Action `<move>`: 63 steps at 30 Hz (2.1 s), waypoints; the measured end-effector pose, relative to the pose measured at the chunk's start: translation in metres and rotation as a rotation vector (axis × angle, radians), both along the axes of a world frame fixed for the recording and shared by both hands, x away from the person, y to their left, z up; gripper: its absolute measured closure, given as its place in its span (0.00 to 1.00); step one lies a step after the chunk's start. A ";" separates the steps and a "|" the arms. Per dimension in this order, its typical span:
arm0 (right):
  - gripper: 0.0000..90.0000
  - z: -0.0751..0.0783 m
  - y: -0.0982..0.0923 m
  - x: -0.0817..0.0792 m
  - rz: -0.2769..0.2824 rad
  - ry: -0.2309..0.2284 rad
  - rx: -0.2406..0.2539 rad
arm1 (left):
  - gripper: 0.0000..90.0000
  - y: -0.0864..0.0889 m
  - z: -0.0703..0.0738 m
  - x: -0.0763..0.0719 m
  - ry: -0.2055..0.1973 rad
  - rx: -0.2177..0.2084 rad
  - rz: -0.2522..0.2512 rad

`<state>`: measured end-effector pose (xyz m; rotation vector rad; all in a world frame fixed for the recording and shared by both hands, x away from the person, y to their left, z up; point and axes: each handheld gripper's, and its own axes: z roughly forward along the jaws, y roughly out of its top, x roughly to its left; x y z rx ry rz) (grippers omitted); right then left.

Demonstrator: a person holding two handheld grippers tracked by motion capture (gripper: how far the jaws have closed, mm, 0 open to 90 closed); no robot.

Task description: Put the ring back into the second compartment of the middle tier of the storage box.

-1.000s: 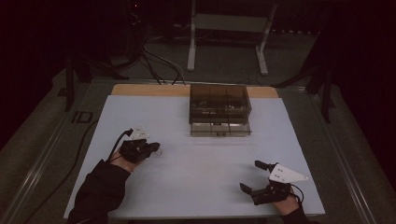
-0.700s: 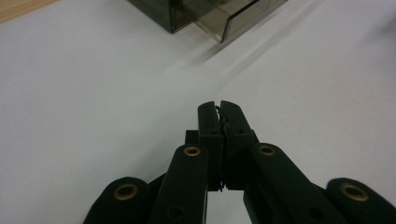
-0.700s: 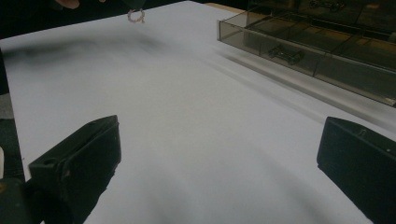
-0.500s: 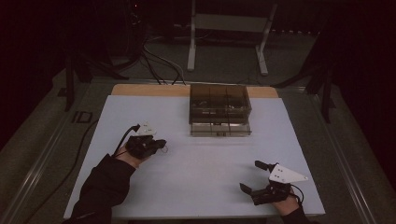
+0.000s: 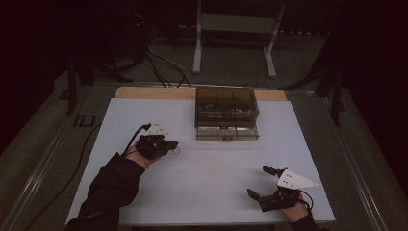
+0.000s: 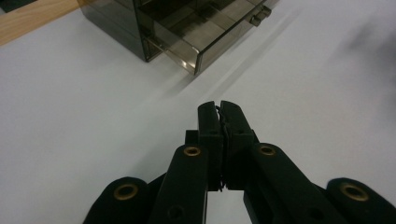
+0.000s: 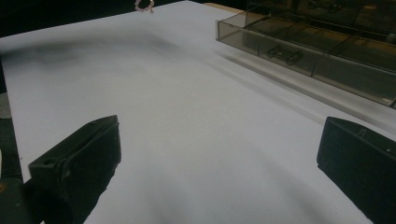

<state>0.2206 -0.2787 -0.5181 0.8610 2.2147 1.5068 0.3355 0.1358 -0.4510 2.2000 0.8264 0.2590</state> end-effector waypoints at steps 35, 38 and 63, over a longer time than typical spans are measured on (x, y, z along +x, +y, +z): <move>0.00 0.000 -0.001 -0.001 -0.006 0.002 -0.006 | 1.00 -0.044 0.021 0.028 -0.027 -0.048 -0.072; 0.00 0.000 -0.001 -0.001 -0.006 0.002 -0.003 | 1.00 -0.048 0.022 0.030 -0.035 -0.042 -0.082; 0.00 0.001 -0.001 -0.001 -0.003 0.005 -0.001 | 1.00 -0.073 0.033 0.048 -0.052 -0.060 -0.113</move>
